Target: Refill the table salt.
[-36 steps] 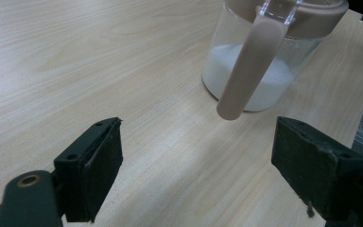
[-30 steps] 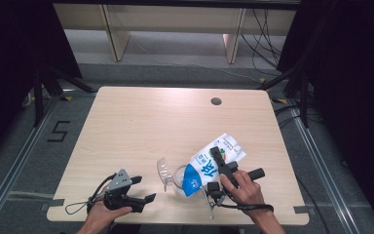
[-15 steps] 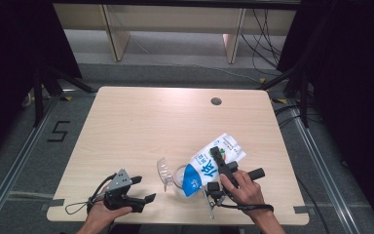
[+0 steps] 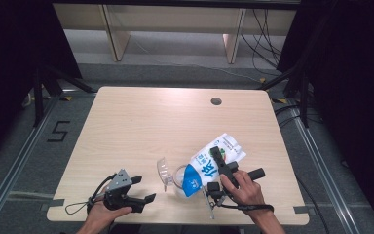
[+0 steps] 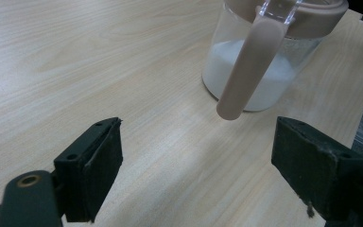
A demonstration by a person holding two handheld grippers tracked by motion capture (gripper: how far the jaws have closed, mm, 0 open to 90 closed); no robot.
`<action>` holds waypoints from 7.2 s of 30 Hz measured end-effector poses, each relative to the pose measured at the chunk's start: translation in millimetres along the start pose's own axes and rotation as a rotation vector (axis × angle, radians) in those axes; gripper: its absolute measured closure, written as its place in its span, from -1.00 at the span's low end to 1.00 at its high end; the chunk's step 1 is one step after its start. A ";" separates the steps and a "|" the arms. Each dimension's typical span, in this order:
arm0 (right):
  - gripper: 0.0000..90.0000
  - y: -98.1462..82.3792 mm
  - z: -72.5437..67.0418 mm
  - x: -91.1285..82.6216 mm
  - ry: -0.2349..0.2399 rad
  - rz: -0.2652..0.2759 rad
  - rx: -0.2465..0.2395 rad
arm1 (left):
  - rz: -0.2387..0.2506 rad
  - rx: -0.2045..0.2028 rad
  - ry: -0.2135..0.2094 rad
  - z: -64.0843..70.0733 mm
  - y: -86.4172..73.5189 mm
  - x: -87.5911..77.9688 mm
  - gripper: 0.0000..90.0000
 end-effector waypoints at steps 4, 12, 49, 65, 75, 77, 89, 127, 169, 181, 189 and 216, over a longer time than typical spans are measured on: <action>0.68 -0.3 0.0 -0.1 -0.003 0.002 -0.002 | 0.000 0.004 0.002 -0.6 -0.1 0.0 -0.63; 0.68 -0.3 2.7 1.2 -0.024 0.027 -0.036 | 0.002 0.004 0.009 -0.3 -0.2 0.0 -0.63; 0.70 1.0 3.4 1.2 0.021 0.038 0.064 | 0.002 0.004 0.009 -0.3 -0.2 0.0 -0.63; 0.78 -21.6 7.7 8.7 0.226 0.108 0.523 | 0.003 0.002 -0.001 -0.3 -0.1 0.0 -0.63; 0.84 -48.4 3.9 15.7 0.315 0.140 0.818 | -0.011 0.019 0.011 -1.7 -0.1 -1.0 -0.63; 0.84 -54.1 2.0 18.1 0.334 0.155 0.886 | 0.010 -0.003 0.001 0.1 -0.2 0.4 -0.63; 0.87 -88.4 -22.5 29.7 0.433 0.172 1.333 | 0.004 0.004 0.004 -0.5 -0.2 0.1 -0.63; 0.94 -122.7 -62.8 38.7 0.476 0.107 1.626 | 0.006 -0.019 0.000 1.5 -0.7 0.8 -0.63; -0.28 -122.0 -64.1 19.6 0.538 0.024 1.725 | 0.006 0.003 0.004 0.3 0.3 1.2 -0.63; -0.36 -135.9 -61.4 -9.7 0.533 -0.046 1.746 | 0.003 -0.016 0.005 1.3 0.5 2.9 -0.63; -0.38 -131.6 -55.1 -30.9 0.526 -0.028 1.793 | 0.003 -0.001 0.006 -0.1 0.8 2.2 -0.63; -0.65 -99.6 -44.9 -63.9 0.650 0.028 1.697 | 0.004 -0.035 0.016 -2.1 0.9 2.4 -0.63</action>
Point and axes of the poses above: each handheld gripper's, and its own axes: x roughly forward along the jaws, y roughly out of its top, z roughly to its right, the point moved 1 cm from there along x, roughly forward along the jaws, and after that the axes turned 6 degrees about -x, right-handed, at the moved point
